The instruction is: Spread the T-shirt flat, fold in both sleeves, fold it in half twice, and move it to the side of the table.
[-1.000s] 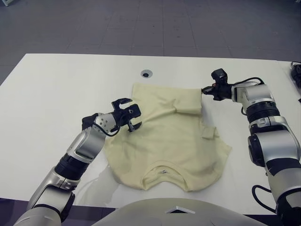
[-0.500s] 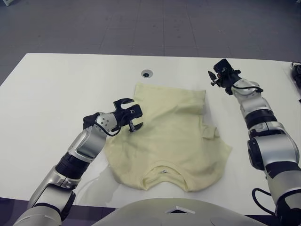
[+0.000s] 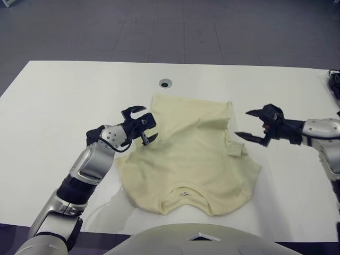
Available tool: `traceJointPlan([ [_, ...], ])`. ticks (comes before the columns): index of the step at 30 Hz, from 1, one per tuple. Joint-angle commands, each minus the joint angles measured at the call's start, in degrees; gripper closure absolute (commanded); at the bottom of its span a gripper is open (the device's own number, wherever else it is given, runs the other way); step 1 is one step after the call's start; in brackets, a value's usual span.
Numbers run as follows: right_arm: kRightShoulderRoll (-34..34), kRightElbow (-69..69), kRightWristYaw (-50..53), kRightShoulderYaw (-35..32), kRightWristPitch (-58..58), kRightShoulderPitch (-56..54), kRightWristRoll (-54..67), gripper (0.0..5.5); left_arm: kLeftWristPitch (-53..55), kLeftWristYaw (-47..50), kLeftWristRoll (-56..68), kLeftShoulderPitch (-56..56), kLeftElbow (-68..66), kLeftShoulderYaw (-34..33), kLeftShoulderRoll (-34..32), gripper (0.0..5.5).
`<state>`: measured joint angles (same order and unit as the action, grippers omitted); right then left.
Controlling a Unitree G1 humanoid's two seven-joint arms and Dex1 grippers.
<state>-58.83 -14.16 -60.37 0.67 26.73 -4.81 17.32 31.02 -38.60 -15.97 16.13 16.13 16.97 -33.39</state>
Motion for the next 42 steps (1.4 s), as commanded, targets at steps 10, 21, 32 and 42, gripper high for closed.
traceJointPlan([
  [10,-5.34,-7.76,1.34,4.31,-2.81,8.29,-10.9,0.14,7.72,-2.83,12.48,-3.33,7.91,-23.05,-7.38,0.1],
  [21,-8.14,-7.89,-0.17,5.58,-8.46,16.78,-15.67,0.14,10.35,-2.23,16.78,-7.51,10.39,-25.65,-8.69,0.1],
  [32,-12.54,-12.99,-4.37,0.52,-5.2,21.12,-14.15,0.14,21.33,-4.48,25.84,-16.17,14.08,-30.32,-8.66,0.1],
  [42,-0.69,-14.93,7.48,-6.0,9.11,5.21,-7.3,0.14,36.96,-6.44,45.31,-23.84,13.32,-40.32,-1.69,0.1],
])
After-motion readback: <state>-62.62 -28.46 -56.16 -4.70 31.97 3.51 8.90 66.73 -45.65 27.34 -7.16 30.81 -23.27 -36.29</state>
